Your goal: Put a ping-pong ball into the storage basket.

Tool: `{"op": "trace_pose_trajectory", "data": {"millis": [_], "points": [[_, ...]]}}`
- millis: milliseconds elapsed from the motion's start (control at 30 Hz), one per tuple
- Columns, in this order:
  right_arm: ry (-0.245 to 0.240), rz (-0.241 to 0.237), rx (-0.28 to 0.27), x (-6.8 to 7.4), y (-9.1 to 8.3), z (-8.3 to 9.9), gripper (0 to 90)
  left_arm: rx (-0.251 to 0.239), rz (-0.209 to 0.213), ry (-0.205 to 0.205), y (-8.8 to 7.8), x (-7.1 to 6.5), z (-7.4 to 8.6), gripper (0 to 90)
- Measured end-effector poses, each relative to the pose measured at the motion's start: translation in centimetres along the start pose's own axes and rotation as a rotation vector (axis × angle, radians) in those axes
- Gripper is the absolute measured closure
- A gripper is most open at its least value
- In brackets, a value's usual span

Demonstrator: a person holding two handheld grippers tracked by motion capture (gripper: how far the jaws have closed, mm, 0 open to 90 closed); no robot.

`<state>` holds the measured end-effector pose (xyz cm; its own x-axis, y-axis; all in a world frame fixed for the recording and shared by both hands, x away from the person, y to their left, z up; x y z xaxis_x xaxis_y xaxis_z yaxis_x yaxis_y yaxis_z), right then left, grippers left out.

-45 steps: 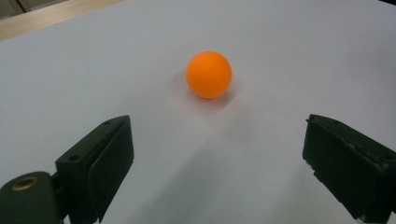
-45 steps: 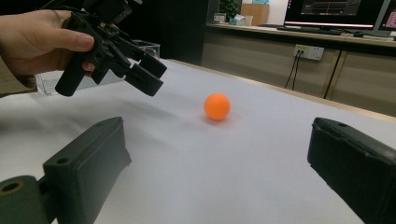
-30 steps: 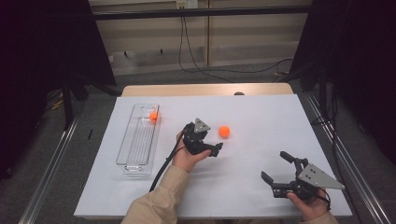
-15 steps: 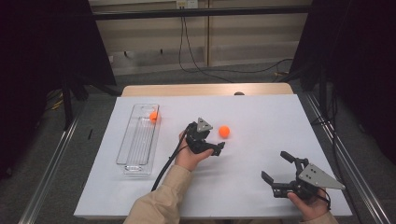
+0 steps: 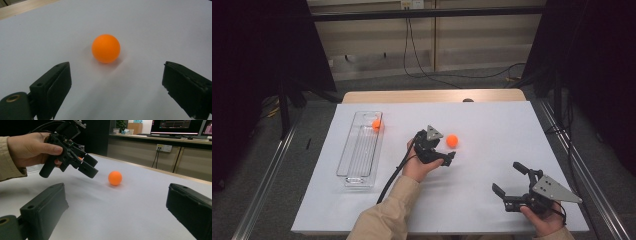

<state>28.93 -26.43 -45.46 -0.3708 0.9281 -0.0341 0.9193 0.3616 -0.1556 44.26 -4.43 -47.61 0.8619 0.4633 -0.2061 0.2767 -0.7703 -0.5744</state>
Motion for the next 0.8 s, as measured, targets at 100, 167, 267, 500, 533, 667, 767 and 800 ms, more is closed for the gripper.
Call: {"op": "trace_pose_trajectory", "data": {"millis": [100, 167, 267, 500, 533, 667, 767, 800], "points": [[0.0, 0.0, 0.0, 0.01, 0.0, 0.01, 2.4, 0.006, -0.001, 0.004, 0.1, 0.06, -0.04, 8.7], [0.0, 0.001, 0.0, 0.02, 0.0, 0.0, 2.4, 0.002, -0.002, -0.004, 0.23, 0.04, -0.08, 8.7], [0.0, -0.003, 0.0, 0.04, -0.03, 0.0, 2.6, 0.005, -0.005, -0.001, 0.28, 0.11, -0.12, 8.6], [0.002, -0.002, -0.001, 0.01, -0.01, -0.01, 2.7, 0.007, -0.008, 0.005, 0.49, 0.14, -0.24, 8.6], [0.003, -0.003, -0.001, 0.01, -0.01, -0.01, 2.6, 0.008, -0.01, 0.003, 0.53, 0.16, -0.23, 8.6], [0.001, -0.001, 0.001, 0.02, -0.01, 0.01, 2.6, 0.007, -0.013, -0.003, 0.64, 0.34, -0.22, 8.6], [0.001, -0.003, 0.0, 0.01, -0.01, 0.01, 2.7, 0.006, -0.02, -0.003, 0.64, 0.48, -0.25, 8.6], [0.001, -0.002, 0.0, 0.01, -0.01, 0.01, 2.7, 0.005, -0.021, -0.004, 0.64, 0.54, -0.25, 8.6]]}}
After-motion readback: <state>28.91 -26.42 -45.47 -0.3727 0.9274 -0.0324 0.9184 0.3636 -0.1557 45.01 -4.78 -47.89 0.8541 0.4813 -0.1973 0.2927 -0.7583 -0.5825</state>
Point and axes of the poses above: each handheld gripper's, and its own axes: y roughly forward along the jaws, z roughly out of its underside, x roughly to its left, the point moved 6 cm from there along y, roughly forward along the jaws, and after that the axes turned 13 degrees about z, right-handed, at the moved point
